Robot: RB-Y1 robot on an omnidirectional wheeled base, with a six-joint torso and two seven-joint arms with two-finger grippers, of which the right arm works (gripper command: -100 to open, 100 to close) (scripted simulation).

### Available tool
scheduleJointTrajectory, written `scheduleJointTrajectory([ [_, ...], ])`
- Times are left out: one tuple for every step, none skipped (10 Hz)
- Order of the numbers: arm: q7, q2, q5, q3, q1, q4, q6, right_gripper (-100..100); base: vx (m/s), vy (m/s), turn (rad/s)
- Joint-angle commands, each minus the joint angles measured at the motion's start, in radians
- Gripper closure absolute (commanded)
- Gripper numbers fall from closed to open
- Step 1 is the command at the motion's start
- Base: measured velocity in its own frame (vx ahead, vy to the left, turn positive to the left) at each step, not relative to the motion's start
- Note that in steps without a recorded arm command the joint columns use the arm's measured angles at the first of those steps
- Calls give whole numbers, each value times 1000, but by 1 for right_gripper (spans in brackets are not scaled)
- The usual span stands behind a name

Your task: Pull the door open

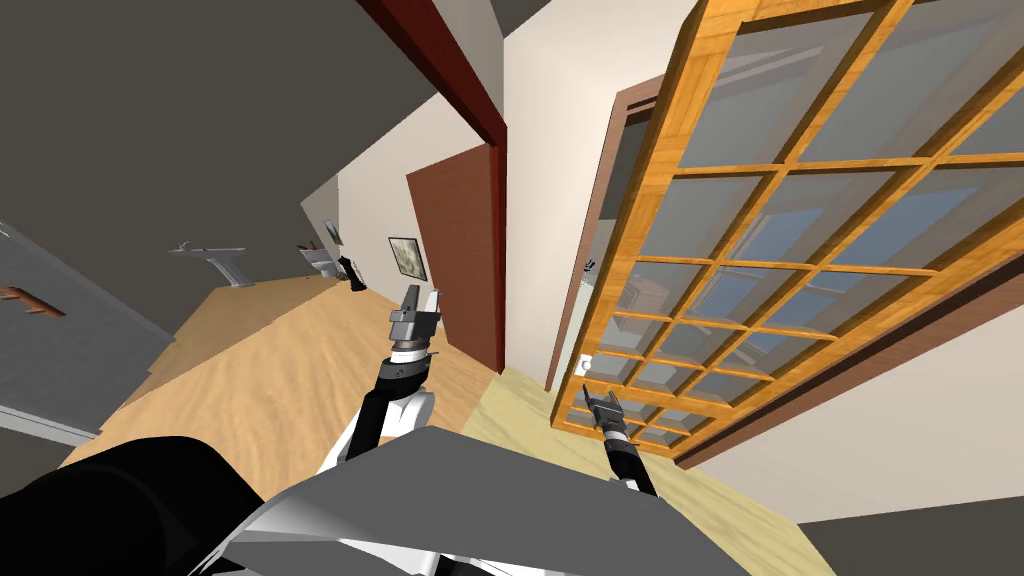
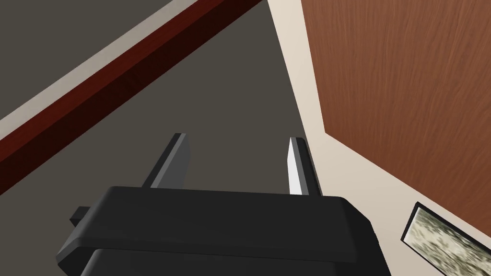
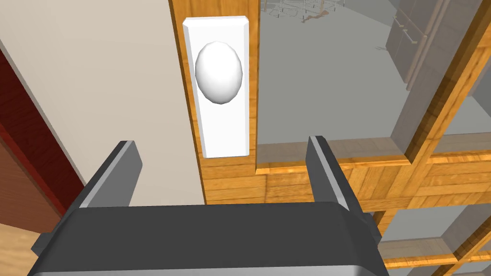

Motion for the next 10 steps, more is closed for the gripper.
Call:
scheduleJointTrajectory([
  [0,-7,5,9,27,-46,-1,-100,-123,-85,45],
  [-4,-5,3,7,15,-28,-4,-100,-43,-36,-1],
  [-16,-18,-4,-5,25,-21,-17,-100,120,48,175],
  [-19,-21,-6,-8,27,-18,-21,-100,196,51,142],
  [-27,-28,-10,-15,32,-11,-30,-100,185,34,98],
  [-35,-35,-14,-22,37,-3,-39,-100,225,46,160],
  [-38,-39,-17,-26,39,0,-43,-100,195,37,84],
  [-38,-39,-17,-26,39,0,-43,-100,87,17,2],
  [-52,-52,-24,-39,47,13,-60,-100,148,8,167],
  [-54,-53,-25,-40,48,15,-62,-100,177,1,120],
])
